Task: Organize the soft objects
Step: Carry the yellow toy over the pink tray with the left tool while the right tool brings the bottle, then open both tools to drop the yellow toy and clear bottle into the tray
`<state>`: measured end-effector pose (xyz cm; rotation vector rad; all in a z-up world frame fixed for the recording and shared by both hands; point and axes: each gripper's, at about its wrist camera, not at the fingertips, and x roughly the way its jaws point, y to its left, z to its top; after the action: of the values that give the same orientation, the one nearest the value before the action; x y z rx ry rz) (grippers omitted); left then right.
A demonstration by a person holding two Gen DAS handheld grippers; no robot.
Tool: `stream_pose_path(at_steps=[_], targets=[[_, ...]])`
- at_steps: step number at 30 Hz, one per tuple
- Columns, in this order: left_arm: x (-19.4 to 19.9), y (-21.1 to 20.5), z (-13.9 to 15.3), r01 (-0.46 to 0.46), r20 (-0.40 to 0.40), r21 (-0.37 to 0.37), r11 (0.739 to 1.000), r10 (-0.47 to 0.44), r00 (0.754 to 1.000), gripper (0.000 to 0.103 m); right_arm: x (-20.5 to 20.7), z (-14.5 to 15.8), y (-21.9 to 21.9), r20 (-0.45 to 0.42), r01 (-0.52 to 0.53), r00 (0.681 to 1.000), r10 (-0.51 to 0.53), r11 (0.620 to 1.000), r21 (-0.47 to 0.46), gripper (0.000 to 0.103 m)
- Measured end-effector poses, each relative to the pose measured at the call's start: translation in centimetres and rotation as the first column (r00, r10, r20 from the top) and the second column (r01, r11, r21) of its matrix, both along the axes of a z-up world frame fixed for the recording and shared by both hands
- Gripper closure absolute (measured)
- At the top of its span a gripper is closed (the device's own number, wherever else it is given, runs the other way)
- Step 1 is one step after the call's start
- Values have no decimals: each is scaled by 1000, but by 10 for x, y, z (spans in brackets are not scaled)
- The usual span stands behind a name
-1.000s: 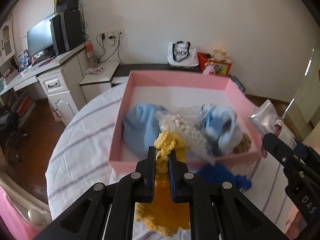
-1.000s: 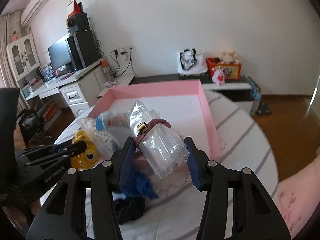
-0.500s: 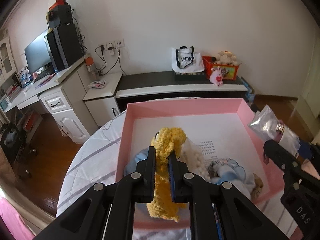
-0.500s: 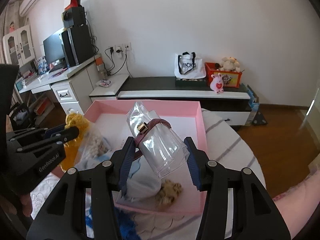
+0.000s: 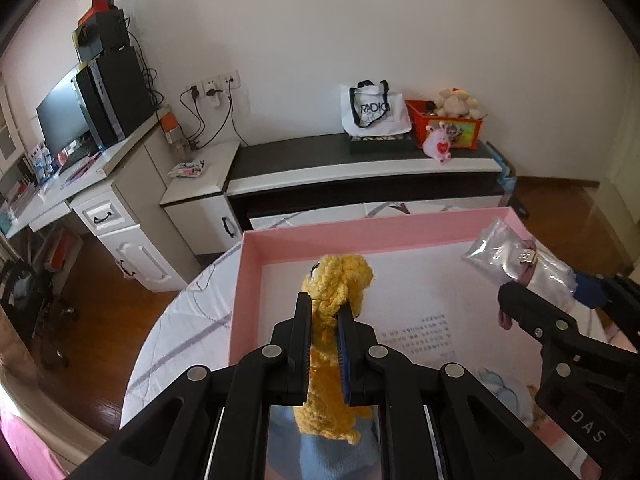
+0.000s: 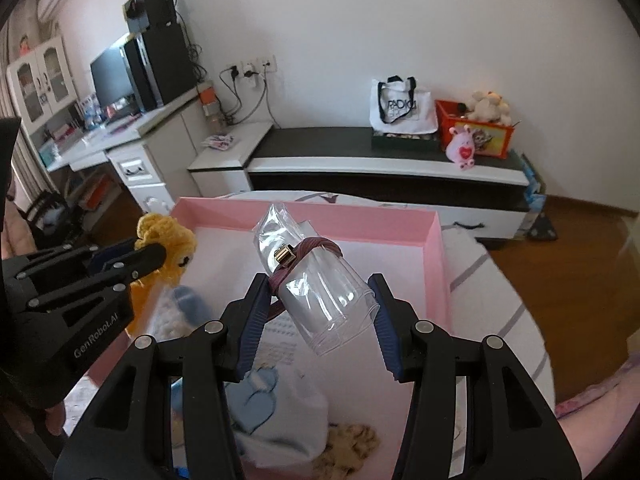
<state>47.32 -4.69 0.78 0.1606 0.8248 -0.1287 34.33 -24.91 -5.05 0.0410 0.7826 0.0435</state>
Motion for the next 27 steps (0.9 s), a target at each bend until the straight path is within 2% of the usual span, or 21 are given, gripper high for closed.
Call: stream_pose_path(at_steps=[3,7,9,10,11,13,15,19,22,27], targets=[[20,-8,-11,-9,2,13,1000,9,1000,94,8,-4,-1,-6,8,1000,-8,1000,-8,55],[35,-13,-26,2,-30,-4,1000,-2,1000,87,12,-8,-3,1,4,1000,-4,1000,-4,53],[44,-11,-30,-1,-36,-1,1000,1,999,71,9,-8,-1,10,-4,1000,4,1000,-14,34],[47,-12,-31,-5,-34,7,1000,5,999,53,8,-7,0,19,-3,1000,4,1000,-25,30],[49,-12,-32,-7,-26,16,1000,8,1000,40,7,-6,2,30,2,1000,-1,999,-46,23],[51,-13,-33,-18,-8,33,999,18,1000,33,6,-3,2,38,14,999,-12,998,-66,20],[51,-14,-35,-21,1,42,999,21,1000,31,5,-1,1,39,16,999,-14,998,-53,12],[44,-18,-40,-19,-11,36,999,19,1000,26,2,1,-1,32,25,999,-24,999,-34,6],[40,-19,-40,-23,-10,58,998,24,1000,26,-1,3,-1,39,24,999,-23,999,-30,0],[28,-11,-31,-24,-3,36,999,24,1000,26,-6,10,-1,52,39,998,-36,998,-55,0]])
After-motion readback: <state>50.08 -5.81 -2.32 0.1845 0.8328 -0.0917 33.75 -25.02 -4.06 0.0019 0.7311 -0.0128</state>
